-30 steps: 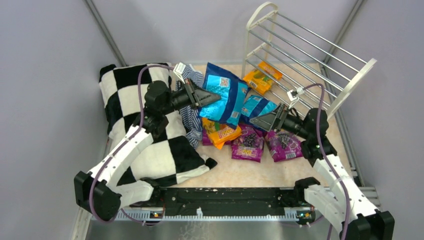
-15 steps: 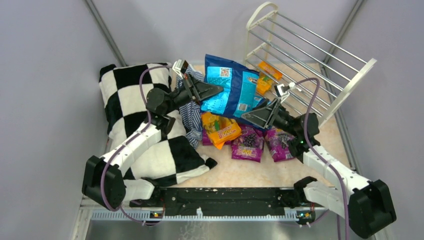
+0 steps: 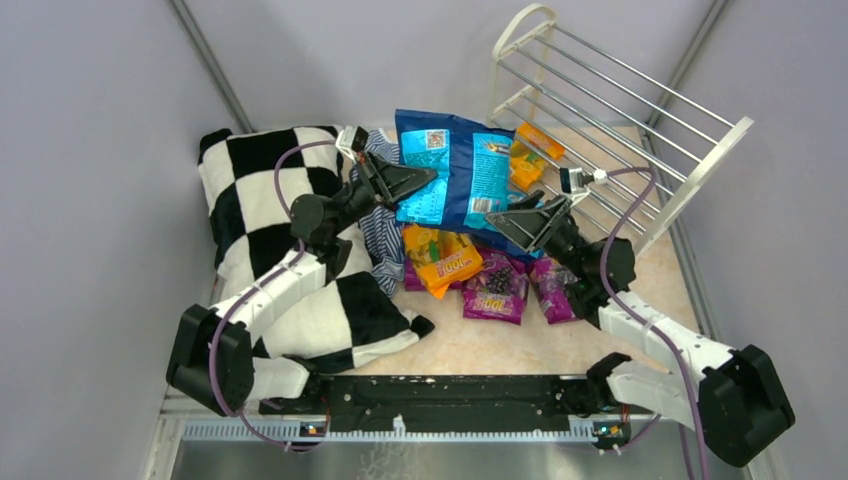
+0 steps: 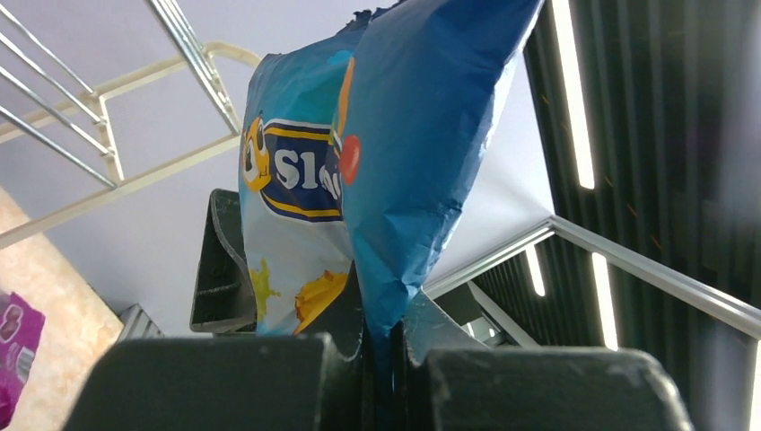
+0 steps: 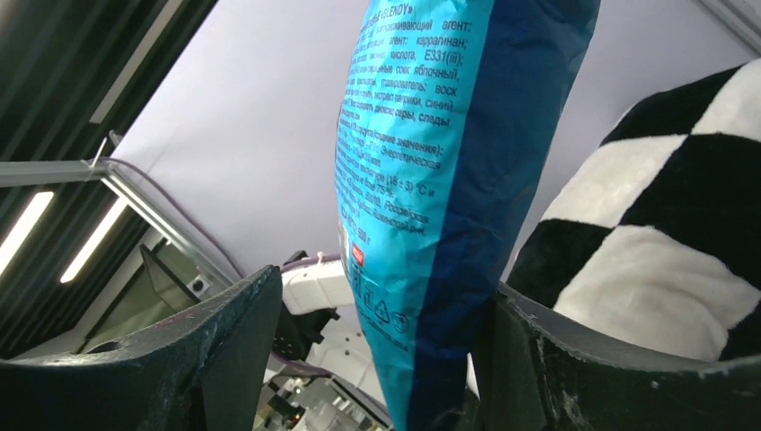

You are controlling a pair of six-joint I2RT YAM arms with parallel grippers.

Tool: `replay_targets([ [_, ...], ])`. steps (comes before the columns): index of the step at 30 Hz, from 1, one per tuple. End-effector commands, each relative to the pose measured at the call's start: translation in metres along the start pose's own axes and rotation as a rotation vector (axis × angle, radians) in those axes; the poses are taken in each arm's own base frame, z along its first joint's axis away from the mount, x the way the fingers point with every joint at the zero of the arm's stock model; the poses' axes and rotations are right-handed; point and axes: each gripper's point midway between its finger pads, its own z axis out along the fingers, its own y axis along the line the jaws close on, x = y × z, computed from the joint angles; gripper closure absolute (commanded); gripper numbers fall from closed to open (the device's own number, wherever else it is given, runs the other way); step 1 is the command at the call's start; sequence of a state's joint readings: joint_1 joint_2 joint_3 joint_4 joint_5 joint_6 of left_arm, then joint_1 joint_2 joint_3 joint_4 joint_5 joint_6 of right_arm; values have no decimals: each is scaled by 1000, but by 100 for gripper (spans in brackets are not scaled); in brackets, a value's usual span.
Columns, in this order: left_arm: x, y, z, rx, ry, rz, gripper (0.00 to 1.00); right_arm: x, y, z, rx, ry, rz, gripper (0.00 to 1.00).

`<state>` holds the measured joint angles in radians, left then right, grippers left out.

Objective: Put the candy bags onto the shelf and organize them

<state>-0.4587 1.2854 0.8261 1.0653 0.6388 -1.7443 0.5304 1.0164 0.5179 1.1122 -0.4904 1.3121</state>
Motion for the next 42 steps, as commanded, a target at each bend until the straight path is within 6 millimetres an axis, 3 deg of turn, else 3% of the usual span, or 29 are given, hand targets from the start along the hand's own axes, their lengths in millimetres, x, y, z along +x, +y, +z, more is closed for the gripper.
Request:
replay_targets([
  [1,2,-39,-2,184,-7,62,97,-27,51,4,-182,-192,-86,30],
  [8,6,-28,-6,179,12,30,98,-34,37,20,-121,-253,-76,32],
  [15,6,-19,-9,158,3,30,98,-35,33,32,-124,-274,-50,47],
  [18,7,-12,-11,137,3,33,96,-38,34,33,-123,-285,-50,59],
  [27,0,14,-26,-13,-46,106,58,-51,42,25,-65,-339,-89,88],
  [34,-14,40,-47,-226,-93,214,4,-58,48,24,5,-340,-130,100],
  [37,-22,59,-63,-376,-110,262,1,-63,47,28,64,-328,-165,100],
  [42,-36,83,-102,-603,-130,356,1,-86,54,33,213,-343,-293,100],
])
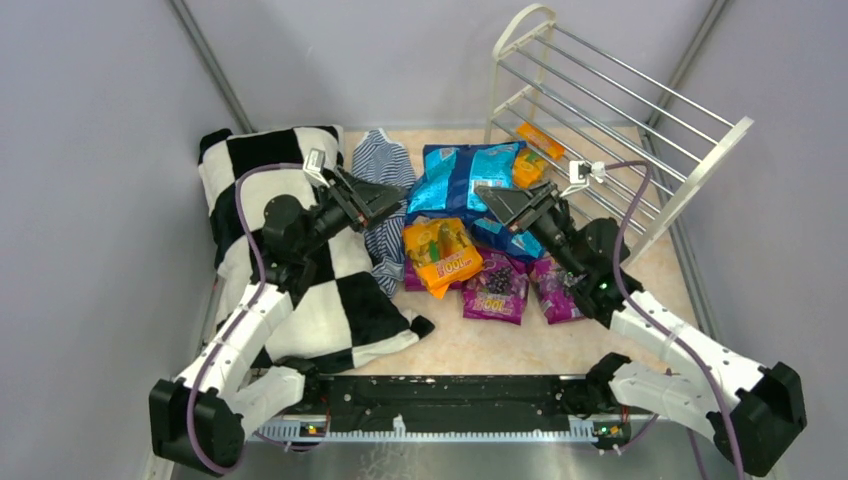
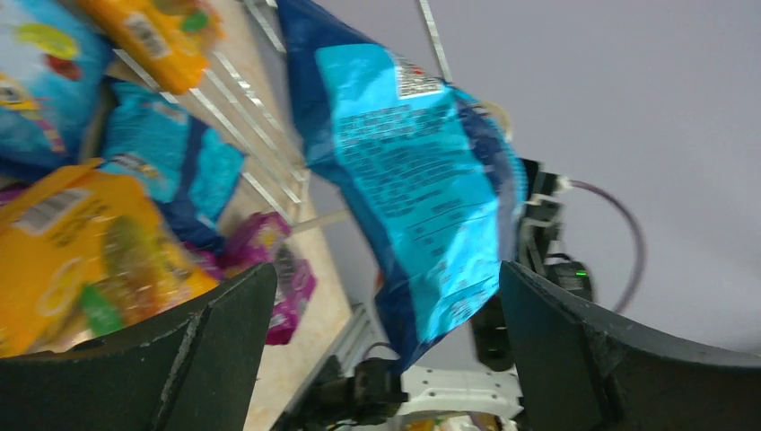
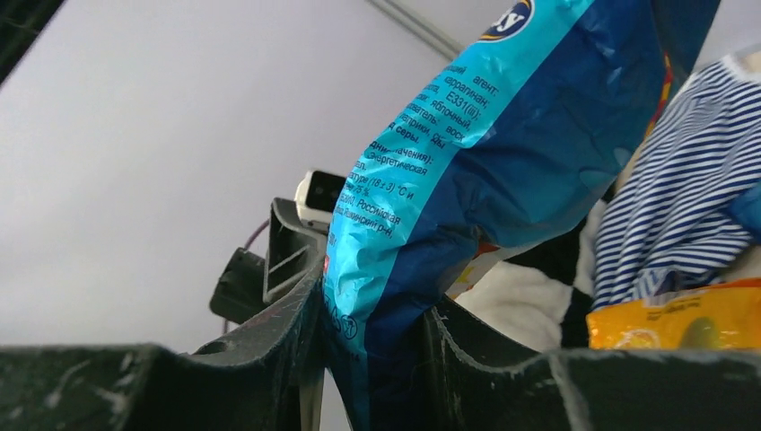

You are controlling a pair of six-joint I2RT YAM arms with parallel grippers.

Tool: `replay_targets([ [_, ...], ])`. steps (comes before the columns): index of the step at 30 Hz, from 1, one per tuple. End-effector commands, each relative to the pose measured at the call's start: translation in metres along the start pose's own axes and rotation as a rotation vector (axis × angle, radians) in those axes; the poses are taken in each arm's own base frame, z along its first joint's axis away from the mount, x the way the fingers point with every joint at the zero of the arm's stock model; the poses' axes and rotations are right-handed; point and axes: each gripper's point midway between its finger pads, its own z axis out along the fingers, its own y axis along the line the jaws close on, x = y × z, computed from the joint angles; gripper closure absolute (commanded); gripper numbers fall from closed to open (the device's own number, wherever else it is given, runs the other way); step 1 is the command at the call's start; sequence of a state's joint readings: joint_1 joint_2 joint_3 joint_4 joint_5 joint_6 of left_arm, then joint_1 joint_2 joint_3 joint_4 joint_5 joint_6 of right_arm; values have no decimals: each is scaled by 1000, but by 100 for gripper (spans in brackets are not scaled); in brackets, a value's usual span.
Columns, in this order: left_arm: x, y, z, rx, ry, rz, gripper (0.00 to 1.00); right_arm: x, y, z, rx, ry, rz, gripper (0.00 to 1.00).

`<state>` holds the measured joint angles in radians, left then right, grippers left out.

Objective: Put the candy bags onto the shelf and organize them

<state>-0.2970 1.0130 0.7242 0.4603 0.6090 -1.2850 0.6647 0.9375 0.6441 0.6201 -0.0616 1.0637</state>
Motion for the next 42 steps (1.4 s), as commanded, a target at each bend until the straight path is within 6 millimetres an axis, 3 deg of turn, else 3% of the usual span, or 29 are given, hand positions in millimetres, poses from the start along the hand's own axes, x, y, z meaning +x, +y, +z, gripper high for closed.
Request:
replay_targets([
  [1,-3,37,-23,-214,32,159,1,-78,95,-1,-119,-204,-176,100],
  [7,-4,45,-42,-325,76,386,1,-131,127,7,-5,-298,-414,100],
  [13,-12,43,-55,-372,110,615,1,-185,155,31,93,-409,-573,100],
  [17,-14,53,-60,-409,123,687,1,-220,168,47,143,-498,-606,100],
  [24,3,69,-58,-424,194,756,1,-272,148,74,183,-611,-623,100],
  [32,12,87,-57,-483,217,815,1,-312,107,109,184,-631,-633,100],
  [42,17,104,-60,-548,226,812,1,-328,61,130,185,-625,-593,100],
])
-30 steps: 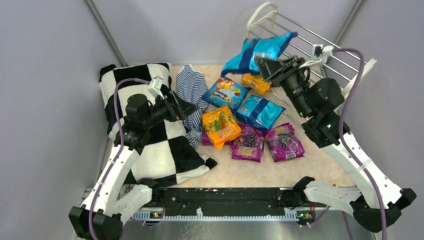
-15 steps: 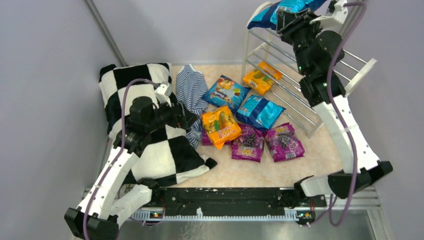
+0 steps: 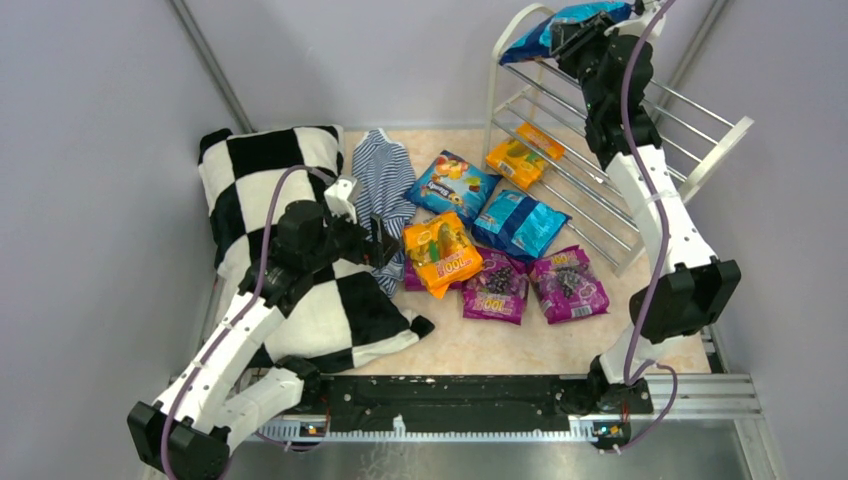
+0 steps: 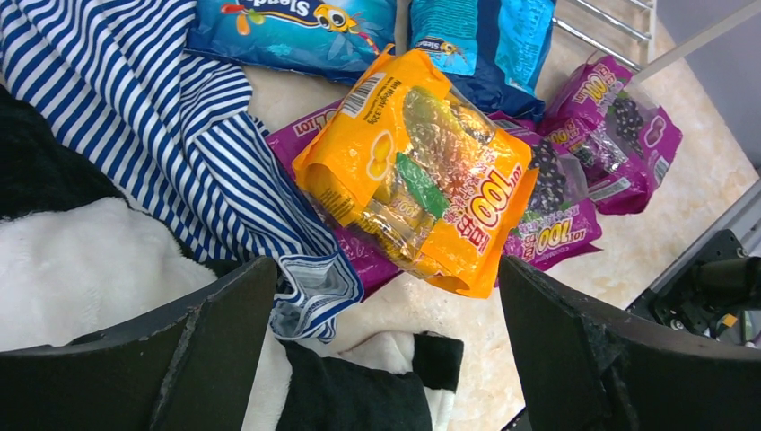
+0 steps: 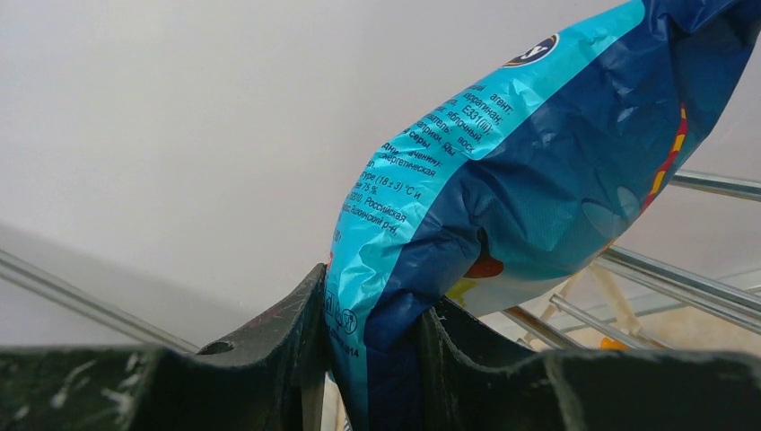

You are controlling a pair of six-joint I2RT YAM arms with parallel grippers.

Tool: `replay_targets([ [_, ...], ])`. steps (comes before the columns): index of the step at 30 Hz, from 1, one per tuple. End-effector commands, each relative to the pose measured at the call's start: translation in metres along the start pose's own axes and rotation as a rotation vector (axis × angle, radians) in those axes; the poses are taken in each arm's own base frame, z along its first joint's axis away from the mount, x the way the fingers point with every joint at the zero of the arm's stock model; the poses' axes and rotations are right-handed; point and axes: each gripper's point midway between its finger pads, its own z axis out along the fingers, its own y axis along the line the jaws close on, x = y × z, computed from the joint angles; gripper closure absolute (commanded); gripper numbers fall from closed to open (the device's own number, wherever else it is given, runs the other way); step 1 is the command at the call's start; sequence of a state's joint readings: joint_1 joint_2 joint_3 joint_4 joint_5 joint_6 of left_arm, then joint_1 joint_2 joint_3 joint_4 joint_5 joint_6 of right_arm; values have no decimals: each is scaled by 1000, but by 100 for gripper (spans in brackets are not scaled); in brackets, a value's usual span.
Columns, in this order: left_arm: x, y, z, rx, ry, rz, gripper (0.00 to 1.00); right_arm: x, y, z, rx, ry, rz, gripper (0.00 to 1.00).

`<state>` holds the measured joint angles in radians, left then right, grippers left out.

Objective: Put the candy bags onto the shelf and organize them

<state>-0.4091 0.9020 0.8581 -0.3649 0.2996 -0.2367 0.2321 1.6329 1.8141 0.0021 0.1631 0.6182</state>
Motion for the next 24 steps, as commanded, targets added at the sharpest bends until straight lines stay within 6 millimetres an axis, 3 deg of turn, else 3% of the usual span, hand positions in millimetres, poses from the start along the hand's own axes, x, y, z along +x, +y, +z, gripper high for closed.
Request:
replay_targets([
  [1,0,10,2,-56,-16,21,1,-113,73,-24,-261,-317,80,100],
  [11,4,8,4,-42,-10,14,1,-125,74,-20,-318,-378,70,100],
  [15,5,8,4,-43,-10,10,1,-121,71,-16,-337,-370,93,100],
  [24,8,9,5,-45,-2,0,1,-95,34,-11,-402,-347,169,100],
])
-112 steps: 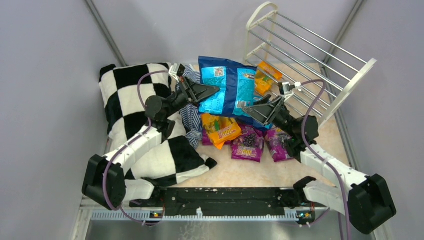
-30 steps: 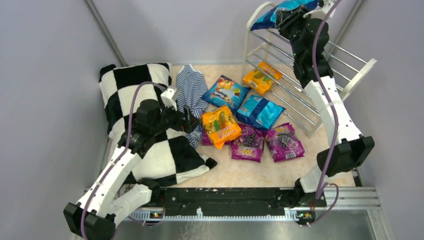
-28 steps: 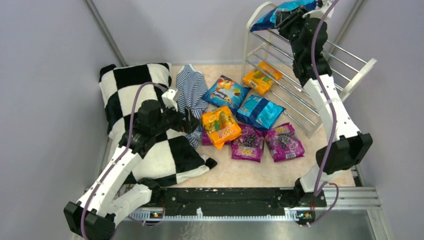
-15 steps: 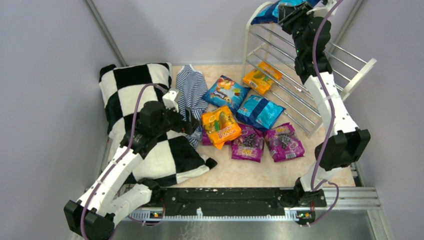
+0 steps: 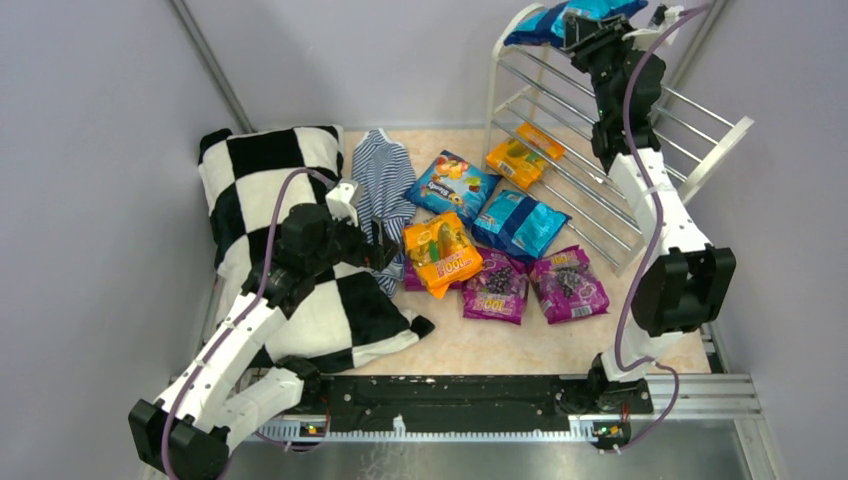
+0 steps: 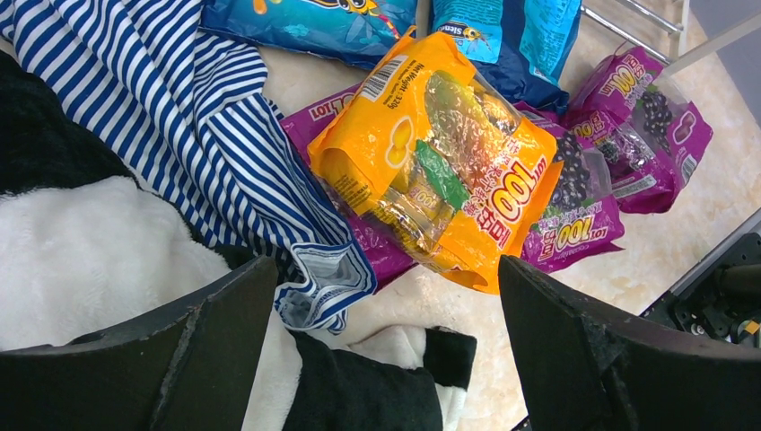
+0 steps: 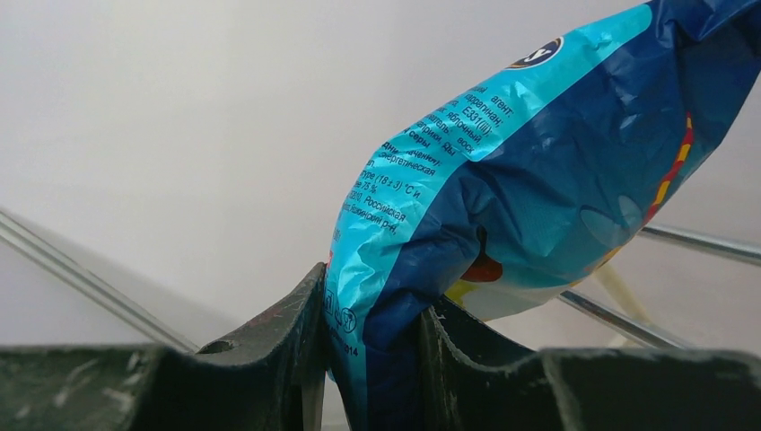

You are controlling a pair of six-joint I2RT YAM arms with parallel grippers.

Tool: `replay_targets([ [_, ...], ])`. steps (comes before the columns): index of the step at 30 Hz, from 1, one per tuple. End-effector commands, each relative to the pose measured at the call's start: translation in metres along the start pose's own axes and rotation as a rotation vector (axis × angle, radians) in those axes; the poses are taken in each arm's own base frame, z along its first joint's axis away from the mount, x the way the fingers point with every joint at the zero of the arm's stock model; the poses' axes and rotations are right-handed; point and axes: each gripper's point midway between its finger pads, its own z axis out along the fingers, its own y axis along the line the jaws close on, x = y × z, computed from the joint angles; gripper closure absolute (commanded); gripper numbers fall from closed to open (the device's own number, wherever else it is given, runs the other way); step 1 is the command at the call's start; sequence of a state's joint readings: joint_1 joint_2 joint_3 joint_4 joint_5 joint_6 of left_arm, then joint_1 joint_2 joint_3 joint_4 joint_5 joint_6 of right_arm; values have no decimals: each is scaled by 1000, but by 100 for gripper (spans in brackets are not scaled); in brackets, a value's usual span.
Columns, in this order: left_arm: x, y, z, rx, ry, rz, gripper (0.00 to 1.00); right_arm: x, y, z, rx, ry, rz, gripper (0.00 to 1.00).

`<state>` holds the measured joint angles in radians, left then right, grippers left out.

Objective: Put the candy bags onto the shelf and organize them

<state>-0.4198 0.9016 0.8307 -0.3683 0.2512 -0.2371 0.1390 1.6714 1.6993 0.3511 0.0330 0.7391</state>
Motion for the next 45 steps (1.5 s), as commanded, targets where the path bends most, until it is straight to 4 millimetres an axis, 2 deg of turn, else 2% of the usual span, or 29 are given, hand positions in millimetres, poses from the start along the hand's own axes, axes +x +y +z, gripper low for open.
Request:
replay_targets([
  [1,-3,0,1,1,-23,1,1,-69,53,-15,-268,-204,53,100],
  [8,-2,-1,2,8,-18,-2,1,-53,39,-24,-275,-180,89,100],
  [17,-1,-2,2,11,-18,-2,1,-17,21,-31,-289,-103,185,100],
  [24,0,-3,3,19,-14,-4,1,7,7,-35,-215,-33,193,100],
  [31,1,-3,4,19,-10,-4,1,36,-9,-40,-104,79,268,100],
  [37,2,-3,5,25,-6,-3,1,57,-43,-48,163,173,274,100],
  [41,3,-4,6,29,-2,-5,1,66,-61,-56,294,241,218,93],
  [45,3,-4,6,31,-2,-4,1,71,-63,-64,326,303,167,86],
])
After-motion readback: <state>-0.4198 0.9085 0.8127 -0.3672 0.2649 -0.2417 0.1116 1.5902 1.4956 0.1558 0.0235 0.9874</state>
